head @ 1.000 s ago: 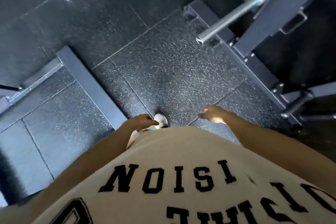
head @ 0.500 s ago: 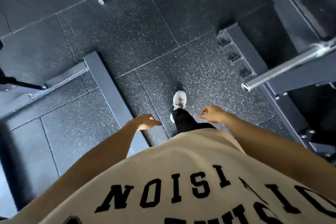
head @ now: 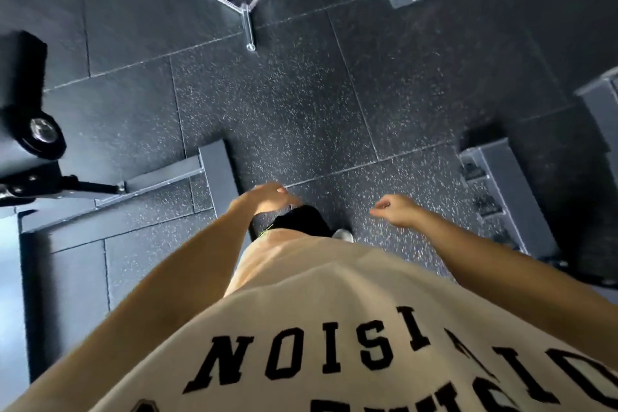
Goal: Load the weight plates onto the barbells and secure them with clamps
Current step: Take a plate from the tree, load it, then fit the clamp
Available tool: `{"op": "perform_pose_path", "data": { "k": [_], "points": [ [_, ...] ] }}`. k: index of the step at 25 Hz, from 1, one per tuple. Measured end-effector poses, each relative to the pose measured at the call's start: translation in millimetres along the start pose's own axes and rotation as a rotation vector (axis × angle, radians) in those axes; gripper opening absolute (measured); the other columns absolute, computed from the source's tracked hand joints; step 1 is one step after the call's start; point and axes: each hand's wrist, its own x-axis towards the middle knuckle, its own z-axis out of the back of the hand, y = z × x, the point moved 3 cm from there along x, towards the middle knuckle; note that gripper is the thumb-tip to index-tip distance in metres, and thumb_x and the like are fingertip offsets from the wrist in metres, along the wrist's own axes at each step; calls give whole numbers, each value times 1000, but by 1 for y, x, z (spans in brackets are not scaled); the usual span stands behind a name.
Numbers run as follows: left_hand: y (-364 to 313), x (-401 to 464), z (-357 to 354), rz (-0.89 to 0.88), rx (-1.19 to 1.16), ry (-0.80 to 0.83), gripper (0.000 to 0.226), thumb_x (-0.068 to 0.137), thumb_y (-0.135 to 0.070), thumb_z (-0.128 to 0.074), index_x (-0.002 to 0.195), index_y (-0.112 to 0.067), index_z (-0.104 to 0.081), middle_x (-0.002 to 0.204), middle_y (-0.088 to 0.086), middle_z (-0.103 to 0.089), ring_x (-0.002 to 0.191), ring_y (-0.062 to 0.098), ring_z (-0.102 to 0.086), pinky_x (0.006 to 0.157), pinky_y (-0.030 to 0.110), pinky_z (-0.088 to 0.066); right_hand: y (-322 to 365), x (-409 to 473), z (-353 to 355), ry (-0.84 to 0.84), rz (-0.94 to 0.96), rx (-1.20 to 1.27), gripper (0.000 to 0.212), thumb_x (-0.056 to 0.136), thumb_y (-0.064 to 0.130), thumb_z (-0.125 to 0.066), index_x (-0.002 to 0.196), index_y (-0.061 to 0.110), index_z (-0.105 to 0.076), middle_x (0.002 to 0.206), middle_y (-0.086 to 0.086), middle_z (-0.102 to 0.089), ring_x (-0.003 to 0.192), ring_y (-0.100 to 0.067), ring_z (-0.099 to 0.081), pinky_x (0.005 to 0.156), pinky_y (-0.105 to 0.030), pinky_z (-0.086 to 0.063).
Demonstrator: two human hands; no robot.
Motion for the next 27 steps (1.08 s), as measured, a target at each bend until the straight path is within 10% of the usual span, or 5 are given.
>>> {"op": "perform_pose_path", "data": {
  "k": [6, 15, 19, 27],
  "points": [
    [-75, 110, 101, -10, 20, 14, 49, 87, -48, -68, 121, -14, -66, 125, 7, -65, 108, 24, -58, 96, 31, -44, 54, 105, 103, 16, -26, 47, 46, 94, 32, -63, 130, 4, -55, 109, -3, -64, 86, -17, -56, 79, -30, -48],
    [-268, 250, 289, -134, 416, 182, 60, 91, -50, -63, 135, -10, -57, 143, 11, -54, 126, 31, -53, 108, 42, -41, 106, 198, 294, -279, -155, 277, 35, 95, 29, -60, 100, -5, -64, 103, -24, -65, 95, -33, -61, 77, -36, -44],
    [-380, 310, 324, -132, 512, 236, 66, 89, -50, -66, 140, -11, -50, 147, 9, -49, 132, 31, -48, 110, 46, -38, 89, 245, 360, -306, -228, 466, 46, 94, 32, -62, 123, -4, -61, 127, -21, -61, 118, -34, -57, 100, -42, -45],
    [-633, 404, 350, -179, 625, 241, 75, 91, -46, -65, 149, -7, -38, 151, 12, -44, 134, 32, -46, 103, 37, -39, 5, 315, 562, -265, -352, 461, 45, 94, 36, -62, 124, 2, -61, 125, -17, -63, 114, -33, -58, 89, -33, -46]
  ]
}}
